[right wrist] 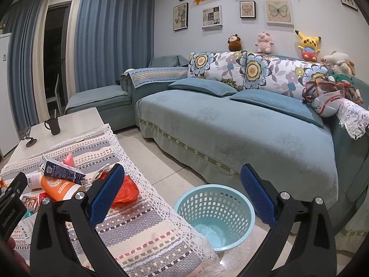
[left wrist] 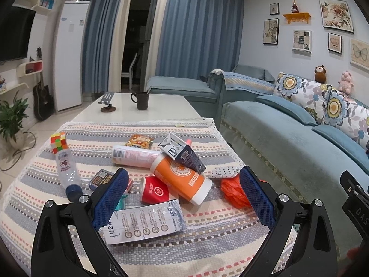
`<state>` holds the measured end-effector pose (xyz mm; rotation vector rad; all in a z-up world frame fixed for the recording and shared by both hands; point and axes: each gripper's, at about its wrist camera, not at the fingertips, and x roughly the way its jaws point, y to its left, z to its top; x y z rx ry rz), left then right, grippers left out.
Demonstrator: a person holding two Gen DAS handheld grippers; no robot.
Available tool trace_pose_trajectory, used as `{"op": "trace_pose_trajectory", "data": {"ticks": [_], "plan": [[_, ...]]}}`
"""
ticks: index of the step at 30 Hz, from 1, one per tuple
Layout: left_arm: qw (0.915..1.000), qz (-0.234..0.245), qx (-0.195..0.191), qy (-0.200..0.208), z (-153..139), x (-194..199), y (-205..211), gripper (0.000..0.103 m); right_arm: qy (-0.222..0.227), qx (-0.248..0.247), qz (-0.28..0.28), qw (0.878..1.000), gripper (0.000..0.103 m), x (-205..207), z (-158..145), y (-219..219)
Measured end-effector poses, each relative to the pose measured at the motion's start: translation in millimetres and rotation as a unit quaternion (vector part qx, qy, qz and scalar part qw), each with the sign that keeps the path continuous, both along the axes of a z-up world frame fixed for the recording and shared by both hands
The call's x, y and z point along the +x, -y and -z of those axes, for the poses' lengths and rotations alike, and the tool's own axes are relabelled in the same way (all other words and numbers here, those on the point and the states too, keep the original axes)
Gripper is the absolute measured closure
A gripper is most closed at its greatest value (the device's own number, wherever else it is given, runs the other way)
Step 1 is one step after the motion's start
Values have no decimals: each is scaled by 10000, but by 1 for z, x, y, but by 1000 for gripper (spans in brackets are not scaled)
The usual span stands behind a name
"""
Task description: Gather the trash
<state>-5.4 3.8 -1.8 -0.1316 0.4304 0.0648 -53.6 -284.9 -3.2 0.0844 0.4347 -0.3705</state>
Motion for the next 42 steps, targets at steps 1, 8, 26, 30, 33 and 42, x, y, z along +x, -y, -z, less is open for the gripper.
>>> {"op": "trace_pose_trajectory", "data": {"ticks": [1,8,26,30,33,42], "plan": [[10000,4,11,5,0,0,0,9,-13,5,-9,10000,8,1,0,0],[10000,5,34,18,0,0,1,9,-56,25,-27,10000,8,2,2,1],[9992,-378,-149,47,-3,-2,-19,9,-261,-131,-73,9995,10,12,11,-7],[9955,-760,-436,-355,-5,8,-48,10,-321,-125,-490,9982,19,22,12,-18],[9924,-998,-556,-466,-10,8,-83,10,-445,-77,-776,9960,32,38,15,-20],[9778,-1580,-609,-1233,12,28,-197,11,-1206,493,-1989,9713,33,113,44,-11]]}}
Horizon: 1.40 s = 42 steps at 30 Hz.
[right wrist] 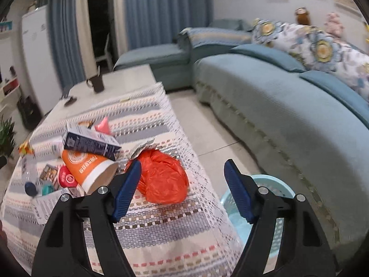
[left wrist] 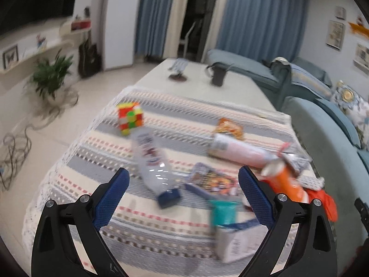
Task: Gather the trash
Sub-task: 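Grasp the red plastic bag with the right tool while the left tool grasps the clear plastic bottle, then carry the bag and bottle over the blue wastebasket and open both tools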
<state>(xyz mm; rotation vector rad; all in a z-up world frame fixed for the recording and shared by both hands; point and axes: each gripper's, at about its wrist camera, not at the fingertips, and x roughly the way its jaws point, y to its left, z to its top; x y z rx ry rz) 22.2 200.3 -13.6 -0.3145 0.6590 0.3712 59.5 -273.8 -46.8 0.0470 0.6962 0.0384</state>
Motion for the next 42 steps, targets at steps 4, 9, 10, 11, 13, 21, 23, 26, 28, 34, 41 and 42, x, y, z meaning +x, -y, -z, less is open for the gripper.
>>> {"op": "trace_pose_trajectory", "data": {"ticks": [4,9,10,11,13,21,23,26,28,34,41,42], "plan": [[9978,-206,-588,-208,20,9,-42,11,-23,3,-249,9997,33,17,8,-3],[9947,-290,-850,-505,44,31,-57,10,-141,-169,-820,9964,33,39,26,-21],[9937,-240,-892,-633,50,39,-57,10,-185,-175,-900,9956,33,42,29,-23],[9932,-211,-910,-692,54,44,-56,10,-247,-170,-992,9946,32,46,33,-25],[9926,-207,-856,-830,64,56,-52,10,-403,-171,-1175,9921,28,55,43,-29],[9865,-405,-572,-1483,96,83,-52,36,-743,-368,-1478,9855,10,75,68,-41],[9861,-434,-559,-1505,101,81,-57,44,-801,-508,-1534,9836,10,78,74,-48],[9877,-360,-582,-1405,99,74,-59,45,-929,-609,-1523,9821,10,84,83,-55],[9885,-336,-562,-1360,96,70,-57,45,-1035,-531,-1495,9819,13,87,88,-54],[9938,-131,-482,-997,77,54,-45,45,-1139,-254,-1450,9825,51,86,86,-52],[9978,295,-289,-518,38,35,-4,45,-1111,450,-1838,9756,69,56,56,-48],[9981,314,-212,-488,31,32,5,45,-1045,486,-1871,9756,69,48,49,-47]]}}
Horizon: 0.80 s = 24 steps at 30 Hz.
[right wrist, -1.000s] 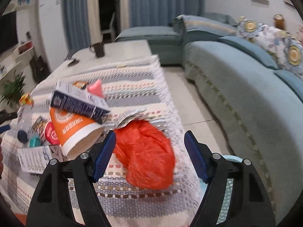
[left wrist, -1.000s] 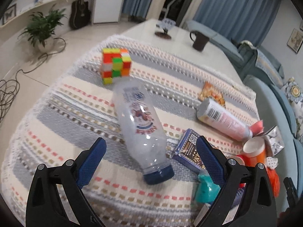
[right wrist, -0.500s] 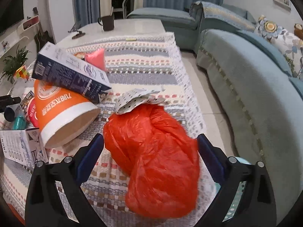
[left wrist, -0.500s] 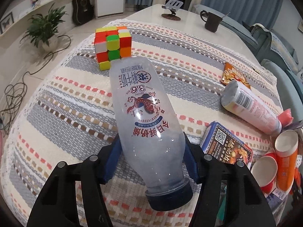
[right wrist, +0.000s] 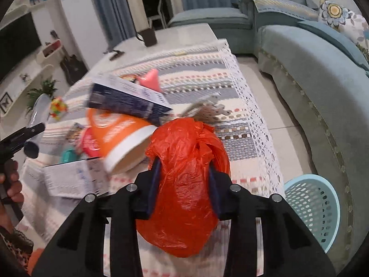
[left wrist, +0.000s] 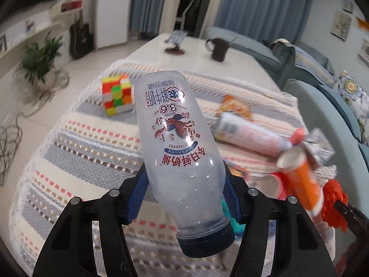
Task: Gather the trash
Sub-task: 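Carry the bag and bottle over the blue wastebasket and open both tools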
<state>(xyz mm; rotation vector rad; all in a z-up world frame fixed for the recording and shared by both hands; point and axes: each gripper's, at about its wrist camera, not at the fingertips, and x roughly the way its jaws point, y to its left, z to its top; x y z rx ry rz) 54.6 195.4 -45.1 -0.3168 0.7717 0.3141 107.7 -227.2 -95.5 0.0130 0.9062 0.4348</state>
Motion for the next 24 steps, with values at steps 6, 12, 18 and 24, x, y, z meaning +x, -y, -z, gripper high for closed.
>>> {"op": "trace_pose_trajectory", "data": {"ticks": [6,12,18,24], "plan": [[9954,815,82,506,-42,-13,76,46,348,143,220,9991,69,-29,-33,27],[9778,1926,-14,822,-76,-8,176,45,399,663,919,9928,69,-42,-60,95],[9468,3092,-174,879,-79,9,282,45,759,51,1825,9803,69,-61,-71,155],[9131,3978,1,898,-58,22,375,46,613,-376,2549,9643,69,-68,-54,212]]}}
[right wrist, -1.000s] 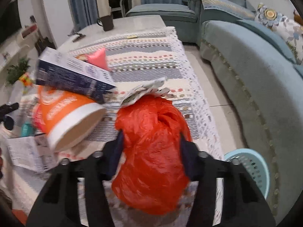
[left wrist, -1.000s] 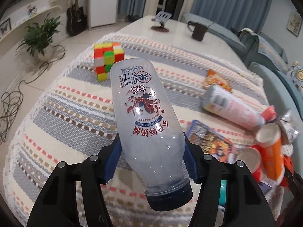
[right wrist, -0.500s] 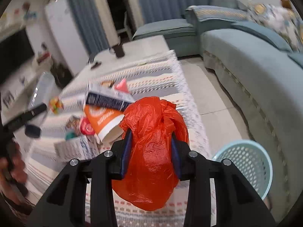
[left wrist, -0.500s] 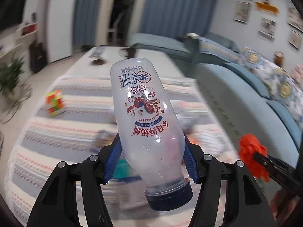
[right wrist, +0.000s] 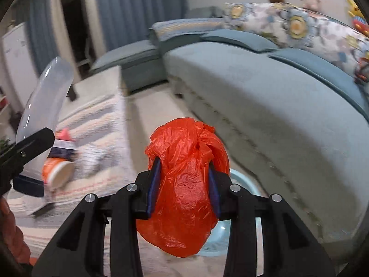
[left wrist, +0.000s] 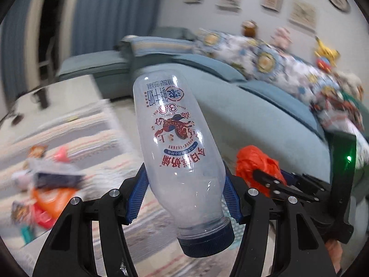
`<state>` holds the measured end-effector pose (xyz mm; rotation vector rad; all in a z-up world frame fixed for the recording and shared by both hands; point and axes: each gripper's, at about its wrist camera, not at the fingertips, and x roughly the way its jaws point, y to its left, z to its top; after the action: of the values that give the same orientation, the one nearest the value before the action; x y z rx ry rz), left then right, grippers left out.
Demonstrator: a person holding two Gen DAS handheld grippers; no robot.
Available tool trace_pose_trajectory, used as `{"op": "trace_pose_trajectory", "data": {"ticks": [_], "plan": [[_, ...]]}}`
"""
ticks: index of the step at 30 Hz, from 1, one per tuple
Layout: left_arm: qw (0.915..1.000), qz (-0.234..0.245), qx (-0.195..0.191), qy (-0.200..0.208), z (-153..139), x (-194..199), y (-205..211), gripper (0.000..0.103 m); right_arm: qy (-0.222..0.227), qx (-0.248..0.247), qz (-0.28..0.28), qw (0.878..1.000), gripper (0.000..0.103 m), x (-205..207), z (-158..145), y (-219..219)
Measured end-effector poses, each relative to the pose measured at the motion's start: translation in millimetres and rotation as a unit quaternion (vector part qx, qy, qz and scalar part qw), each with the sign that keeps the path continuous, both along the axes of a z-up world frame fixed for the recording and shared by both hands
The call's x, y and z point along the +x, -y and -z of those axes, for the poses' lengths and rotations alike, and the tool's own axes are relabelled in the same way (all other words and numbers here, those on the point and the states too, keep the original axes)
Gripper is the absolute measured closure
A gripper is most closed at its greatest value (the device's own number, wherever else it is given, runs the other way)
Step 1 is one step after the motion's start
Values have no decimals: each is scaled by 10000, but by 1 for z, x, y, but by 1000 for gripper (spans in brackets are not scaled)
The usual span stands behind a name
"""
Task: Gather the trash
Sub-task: 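Carry the bag and bottle over the blue wastebasket and open both tools, then grasp the dark blue milk carton with the left tool while the right tool grasps the heart-print paper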
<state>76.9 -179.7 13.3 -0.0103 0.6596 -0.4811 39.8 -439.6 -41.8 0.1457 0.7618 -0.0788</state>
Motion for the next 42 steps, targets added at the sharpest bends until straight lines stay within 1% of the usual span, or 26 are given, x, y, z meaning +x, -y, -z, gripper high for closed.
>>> {"op": "trace_pose_trajectory", "data": {"ticks": [1,2,4,5,6,7,8,11,14,16,17,19,21,23,24,28,32,37,39,42], "plan": [[9998,149,29,-109,8,1,16,46,-63,-32,99,9999,69,0,5,7],[9995,254,42,-209,14,3,24,46,-123,-39,172,9998,69,0,10,12],[9976,479,92,-492,33,11,43,45,-367,56,407,9985,69,1,28,32],[9943,736,67,-769,47,16,55,45,-460,109,479,9977,69,1,35,38],[9914,895,67,-951,57,21,62,45,-617,183,577,9963,69,2,48,46],[9861,1141,90,-1204,71,25,71,45,-766,247,655,9946,69,3,60,53],[9826,1284,130,-1336,81,26,72,45,-867,293,696,9934,68,5,68,56],[9793,1346,446,-1443,109,26,86,45,-1254,428,816,9878,66,8,102,69],[9750,1390,564,-1638,128,30,93,45,-1463,521,875,9840,65,11,124,72],[9726,1424,634,-1724,132,32,93,45,-1566,559,903,9819,63,14,134,72],[9719,1396,669,-1775,134,35,92,44,-1609,574,917,9810,58,17,137,71],[9734,1295,668,-1768,134,38,90,39,-1657,691,927,9794,54,19,142,71],[9750,1282,604,-1713,129,39,86,38,-1652,667,941,9795,52,21,144,71],[9765,1238,600,-1656,123,40,79,36,-1637,645,947,9798,42,22,141,69],[9774,1209,590,-1629,120,39,76,35,-1625,632,990,9797,41,22,140,70],[9834,984,500,-1443,106,37,64,35,-1559,636,951,9811,40,18,133,66],[9873,842,247,-1327,89,31,45,35,-1444,669,772,9842,40,16,118,54],[9923,538,136,-1104,69,20,5,36,-1054,529,336,9925,40,11,83,17],[9942,341,4,-1017,58,14,-24,36,-796,494,81,9956,40,9,63,-5],[9964,39,-44,-846,47,3,-65,36,-443,369,-273,9980,40,7,37,-38]]}}
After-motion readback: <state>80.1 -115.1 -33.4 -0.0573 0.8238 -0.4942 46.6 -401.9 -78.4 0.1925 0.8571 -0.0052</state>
